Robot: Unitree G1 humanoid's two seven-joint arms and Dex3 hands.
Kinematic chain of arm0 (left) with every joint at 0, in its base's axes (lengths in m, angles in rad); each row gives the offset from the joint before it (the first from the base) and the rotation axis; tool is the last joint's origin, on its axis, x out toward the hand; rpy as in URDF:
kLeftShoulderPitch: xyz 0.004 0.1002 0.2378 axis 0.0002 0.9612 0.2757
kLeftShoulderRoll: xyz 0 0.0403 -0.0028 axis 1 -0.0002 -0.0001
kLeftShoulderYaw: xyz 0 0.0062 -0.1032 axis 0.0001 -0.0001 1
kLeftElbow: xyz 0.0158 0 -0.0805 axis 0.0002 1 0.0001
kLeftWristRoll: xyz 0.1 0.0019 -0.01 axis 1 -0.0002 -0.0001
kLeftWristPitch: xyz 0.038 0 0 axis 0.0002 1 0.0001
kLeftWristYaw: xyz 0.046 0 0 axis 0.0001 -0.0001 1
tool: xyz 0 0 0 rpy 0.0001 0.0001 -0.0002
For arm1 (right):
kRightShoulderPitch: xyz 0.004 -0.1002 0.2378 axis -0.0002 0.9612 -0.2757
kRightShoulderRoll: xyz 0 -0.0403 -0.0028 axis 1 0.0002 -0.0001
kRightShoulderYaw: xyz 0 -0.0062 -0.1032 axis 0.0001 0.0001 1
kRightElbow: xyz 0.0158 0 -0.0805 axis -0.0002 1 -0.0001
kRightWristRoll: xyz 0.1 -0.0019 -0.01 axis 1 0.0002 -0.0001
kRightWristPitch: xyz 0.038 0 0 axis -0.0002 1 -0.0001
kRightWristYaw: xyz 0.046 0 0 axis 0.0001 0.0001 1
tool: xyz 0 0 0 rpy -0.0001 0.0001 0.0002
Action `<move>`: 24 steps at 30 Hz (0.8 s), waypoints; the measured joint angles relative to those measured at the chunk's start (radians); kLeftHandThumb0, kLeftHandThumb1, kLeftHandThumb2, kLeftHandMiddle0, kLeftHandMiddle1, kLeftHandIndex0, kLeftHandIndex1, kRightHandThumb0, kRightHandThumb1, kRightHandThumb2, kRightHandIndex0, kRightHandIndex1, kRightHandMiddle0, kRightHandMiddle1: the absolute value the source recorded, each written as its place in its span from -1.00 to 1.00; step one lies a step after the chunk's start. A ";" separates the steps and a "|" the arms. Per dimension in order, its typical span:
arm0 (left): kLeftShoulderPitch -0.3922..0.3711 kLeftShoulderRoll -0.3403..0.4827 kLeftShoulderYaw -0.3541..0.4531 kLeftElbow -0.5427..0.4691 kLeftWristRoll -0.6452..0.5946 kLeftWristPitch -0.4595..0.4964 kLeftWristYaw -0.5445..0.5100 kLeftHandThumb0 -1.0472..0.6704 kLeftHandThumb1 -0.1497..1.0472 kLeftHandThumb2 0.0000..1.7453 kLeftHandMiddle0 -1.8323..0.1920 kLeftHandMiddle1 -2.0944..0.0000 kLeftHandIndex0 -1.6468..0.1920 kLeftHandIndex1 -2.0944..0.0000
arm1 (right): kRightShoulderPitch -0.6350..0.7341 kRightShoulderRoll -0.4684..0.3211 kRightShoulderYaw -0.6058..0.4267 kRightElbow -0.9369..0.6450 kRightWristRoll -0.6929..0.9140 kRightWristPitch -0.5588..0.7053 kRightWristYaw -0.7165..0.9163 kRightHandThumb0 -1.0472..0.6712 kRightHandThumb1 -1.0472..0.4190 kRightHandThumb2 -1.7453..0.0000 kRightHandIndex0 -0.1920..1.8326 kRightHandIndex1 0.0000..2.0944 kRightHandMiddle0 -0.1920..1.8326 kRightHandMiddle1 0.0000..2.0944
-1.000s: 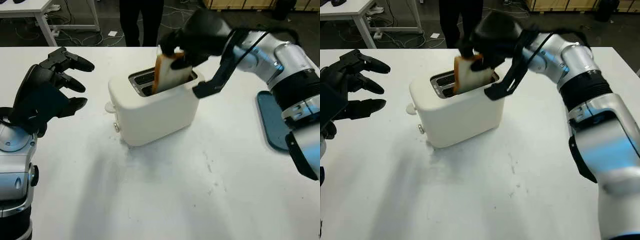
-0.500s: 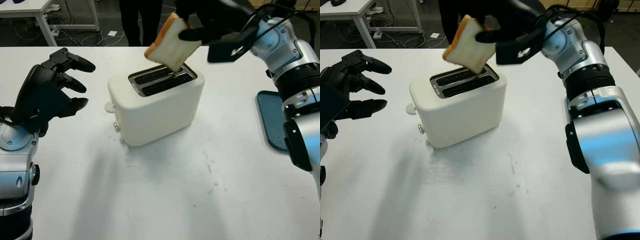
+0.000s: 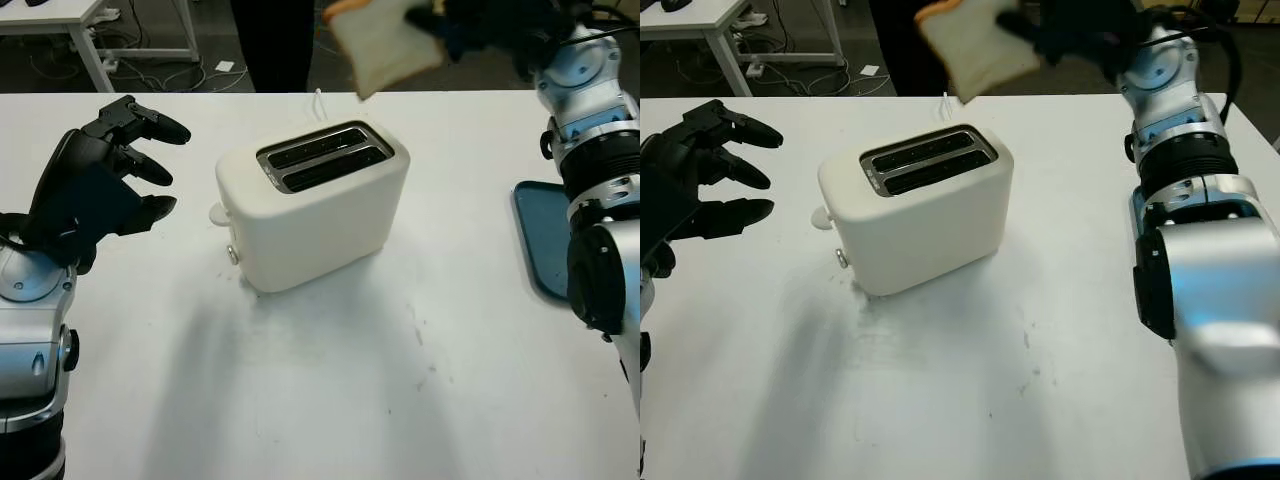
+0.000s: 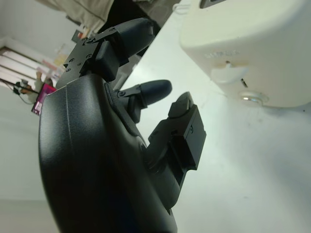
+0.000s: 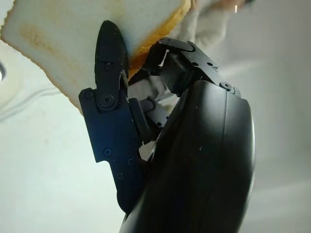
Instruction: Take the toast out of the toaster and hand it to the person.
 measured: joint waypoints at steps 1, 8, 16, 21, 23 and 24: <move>0.000 0.000 0.001 0.000 0.000 0.000 0.000 0.73 0.79 -0.64 0.53 -0.39 0.51 -0.10 | 0.003 -0.002 -0.023 0.010 0.022 0.004 -0.006 -0.26 -0.83 0.63 0.14 0.67 -0.03 0.67; 0.005 0.000 0.013 -0.003 -0.001 0.003 0.000 0.75 0.79 -0.64 0.53 -0.39 0.50 -0.10 | 0.089 -0.036 -0.120 0.037 0.074 0.066 -0.144 -0.21 -0.83 0.64 -0.02 0.67 -0.23 0.51; 0.008 0.004 0.012 -0.002 0.000 0.003 -0.001 0.74 0.79 -0.67 0.53 -0.37 0.49 -0.08 | 0.140 -0.012 -0.157 0.039 0.100 0.132 -0.240 -0.17 -0.83 0.61 0.10 0.67 -0.16 0.67; 0.008 0.005 0.012 -0.002 0.000 0.004 -0.001 0.74 0.79 -0.66 0.53 -0.35 0.49 -0.06 | 0.172 0.014 -0.132 0.039 0.087 0.135 -0.292 -0.09 -0.83 0.60 -0.02 0.67 -0.27 0.67; 0.008 0.005 0.012 -0.003 -0.001 0.012 -0.001 0.73 0.79 -0.65 0.53 -0.34 0.49 -0.06 | 0.178 0.020 -0.122 0.039 0.079 0.149 -0.299 -0.05 -0.83 0.59 -0.05 0.67 -0.30 0.50; 0.008 0.005 0.012 -0.003 -0.001 0.016 -0.001 0.73 0.79 -0.65 0.53 -0.34 0.49 -0.06 | 0.180 0.021 -0.116 0.039 0.072 0.152 -0.303 -0.03 -0.83 0.59 -0.07 0.67 -0.30 0.46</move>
